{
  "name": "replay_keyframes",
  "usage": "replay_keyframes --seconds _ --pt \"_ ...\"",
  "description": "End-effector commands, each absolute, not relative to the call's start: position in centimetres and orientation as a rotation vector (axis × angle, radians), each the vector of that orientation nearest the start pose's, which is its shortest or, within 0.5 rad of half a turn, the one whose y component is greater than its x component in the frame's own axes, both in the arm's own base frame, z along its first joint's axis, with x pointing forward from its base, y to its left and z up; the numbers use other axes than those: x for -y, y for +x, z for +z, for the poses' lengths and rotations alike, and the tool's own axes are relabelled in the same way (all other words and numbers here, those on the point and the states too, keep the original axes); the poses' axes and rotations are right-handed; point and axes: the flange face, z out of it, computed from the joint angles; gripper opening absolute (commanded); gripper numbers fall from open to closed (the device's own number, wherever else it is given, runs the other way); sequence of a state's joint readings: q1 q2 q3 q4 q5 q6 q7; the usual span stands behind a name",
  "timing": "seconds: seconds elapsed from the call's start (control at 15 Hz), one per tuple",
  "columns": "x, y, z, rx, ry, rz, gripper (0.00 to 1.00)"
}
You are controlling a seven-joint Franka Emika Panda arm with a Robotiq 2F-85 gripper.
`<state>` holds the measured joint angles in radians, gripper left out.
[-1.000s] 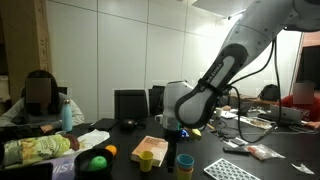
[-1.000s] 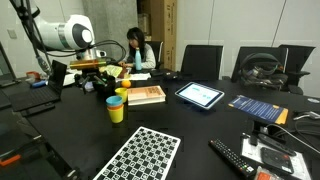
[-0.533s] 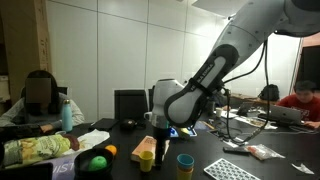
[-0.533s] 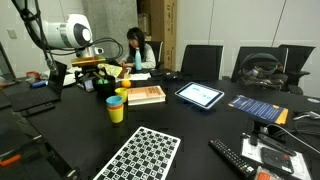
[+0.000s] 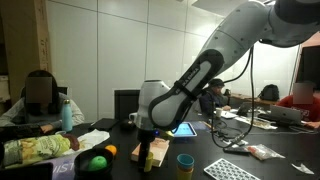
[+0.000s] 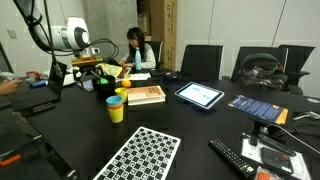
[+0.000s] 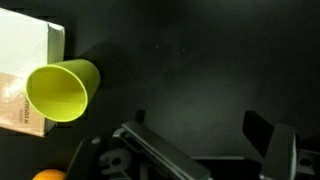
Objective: Stack the cups together
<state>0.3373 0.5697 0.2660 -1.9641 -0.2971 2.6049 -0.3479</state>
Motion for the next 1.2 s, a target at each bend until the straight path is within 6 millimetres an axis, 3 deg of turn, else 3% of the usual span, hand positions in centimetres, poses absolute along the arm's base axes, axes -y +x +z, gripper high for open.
replay_keyframes --seconds 0.0,0.27,0.67,0.93,1.13 --pt "-38.0 53.9 20.3 1.764 -2.62 -0.231 1.0" --pt "-38.9 56.5 20.8 1.79 -2.635 -0.307 1.0" --pt "-37.2 60.5 20.4 1.748 -2.699 -0.301 1.0" --pt "-35.3 61.6 19.3 1.701 -2.742 -0.207 1.0" --pt "-34.1 61.4 18.4 1.678 -2.746 -0.121 1.0"
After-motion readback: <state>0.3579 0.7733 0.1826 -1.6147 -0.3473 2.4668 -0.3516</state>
